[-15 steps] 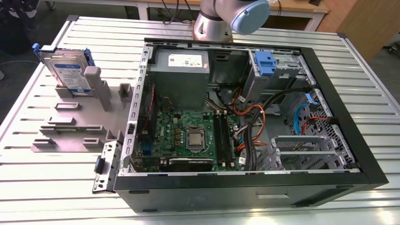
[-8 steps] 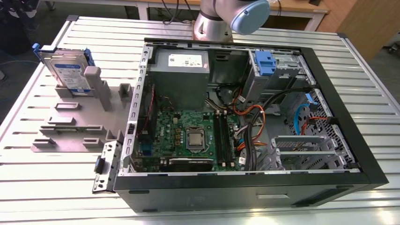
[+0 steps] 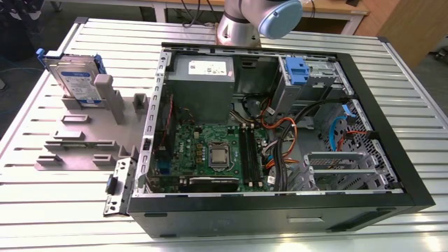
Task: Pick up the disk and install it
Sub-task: 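Pick up the disk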
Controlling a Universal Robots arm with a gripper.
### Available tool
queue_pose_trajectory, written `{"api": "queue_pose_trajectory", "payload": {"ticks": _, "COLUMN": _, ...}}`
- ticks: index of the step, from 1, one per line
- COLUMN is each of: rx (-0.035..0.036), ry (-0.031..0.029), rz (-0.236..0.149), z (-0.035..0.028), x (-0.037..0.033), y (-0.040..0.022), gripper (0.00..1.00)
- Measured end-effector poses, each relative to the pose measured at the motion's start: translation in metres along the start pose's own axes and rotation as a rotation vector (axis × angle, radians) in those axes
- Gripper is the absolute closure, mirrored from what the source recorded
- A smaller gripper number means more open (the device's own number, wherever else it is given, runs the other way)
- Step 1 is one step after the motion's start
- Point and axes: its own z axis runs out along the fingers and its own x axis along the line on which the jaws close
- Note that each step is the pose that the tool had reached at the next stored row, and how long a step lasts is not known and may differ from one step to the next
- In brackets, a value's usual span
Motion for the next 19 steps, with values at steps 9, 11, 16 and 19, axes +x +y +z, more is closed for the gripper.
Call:
{"api": "queue_pose_trajectory", "payload": {"ticks": 9, "rx": -0.0002, "ry": 0.0005, "rz": -0.011, "z": 0.0, "x": 0.0, "y": 0.0, "gripper": 0.89}}
{"api": "queue_pose_trajectory", "payload": {"ticks": 11, "rx": -0.0002, "ry": 0.0006, "rz": -0.014, "z": 0.0, "x": 0.0, "y": 0.0, "gripper": 0.89}}
{"api": "queue_pose_trajectory", "payload": {"ticks": 16, "rx": -0.0003, "ry": 0.0008, "rz": -0.019, "z": 0.0, "x": 0.0, "y": 0.0, "gripper": 0.89}}
{"api": "queue_pose_trajectory", "payload": {"ticks": 19, "rx": -0.0003, "ry": 0.001, "rz": -0.023, "z": 0.0, "x": 0.0, "y": 0.0, "gripper": 0.89}}
